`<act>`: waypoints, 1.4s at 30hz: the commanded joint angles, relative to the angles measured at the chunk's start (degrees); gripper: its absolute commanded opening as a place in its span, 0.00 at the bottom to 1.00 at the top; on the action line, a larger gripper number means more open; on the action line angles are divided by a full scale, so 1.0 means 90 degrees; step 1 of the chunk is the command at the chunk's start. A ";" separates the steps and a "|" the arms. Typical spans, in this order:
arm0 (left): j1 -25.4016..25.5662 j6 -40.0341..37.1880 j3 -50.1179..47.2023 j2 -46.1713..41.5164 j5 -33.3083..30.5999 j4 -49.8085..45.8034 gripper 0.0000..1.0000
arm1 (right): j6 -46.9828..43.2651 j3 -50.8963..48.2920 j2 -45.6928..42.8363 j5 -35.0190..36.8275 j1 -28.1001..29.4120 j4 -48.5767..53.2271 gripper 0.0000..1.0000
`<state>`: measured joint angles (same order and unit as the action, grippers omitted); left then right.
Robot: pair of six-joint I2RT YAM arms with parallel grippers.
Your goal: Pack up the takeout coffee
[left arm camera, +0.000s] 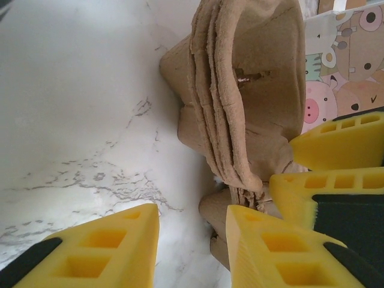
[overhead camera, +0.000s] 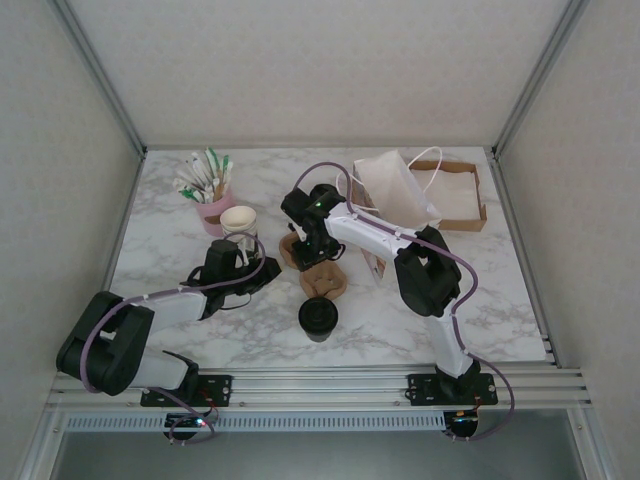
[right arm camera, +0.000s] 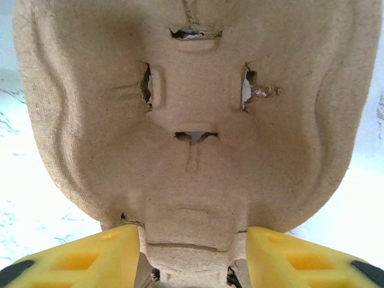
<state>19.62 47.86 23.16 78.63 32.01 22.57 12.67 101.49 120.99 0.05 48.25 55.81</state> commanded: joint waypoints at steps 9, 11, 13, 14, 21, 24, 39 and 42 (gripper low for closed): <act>-0.0004 0.0025 -0.0073 0.0072 0.0106 0.0227 0.34 | -0.0051 0.0256 0.0292 0.0367 0.0117 0.0360 0.50; -0.0010 0.0026 -0.0077 0.0081 0.0106 0.0237 0.34 | -0.0050 0.0276 0.0329 0.0406 0.0144 0.0382 0.50; -0.0003 0.0025 -0.0083 0.0096 0.0112 0.0246 0.34 | -0.0050 0.0307 0.0364 0.0416 0.0156 0.0409 0.50; -0.0009 0.0025 -0.0078 0.0101 0.0115 0.0256 0.34 | -0.0043 0.0314 0.0368 0.0414 0.0164 0.0417 0.50; -0.0002 0.0038 -0.0091 0.0188 0.0135 0.0344 0.34 | -0.0012 0.0345 0.0392 0.0412 0.0191 0.0433 0.42; -0.0002 0.0049 -0.0089 0.0255 0.0144 0.0400 0.34 | -0.0006 0.0353 0.0357 0.0386 0.0192 0.0440 0.39; -0.0002 0.0230 -0.0139 0.0528 0.0286 0.0870 0.36 | 0.0076 0.0306 0.0080 0.0048 0.0164 0.0387 0.32; -0.0002 0.0244 -0.0139 0.0549 0.0291 0.0927 0.38 | 0.0079 0.0286 0.0048 -0.0041 0.0159 0.0369 0.31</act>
<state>19.66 49.50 22.55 82.74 33.50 28.53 12.88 103.72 123.02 2.48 49.43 58.13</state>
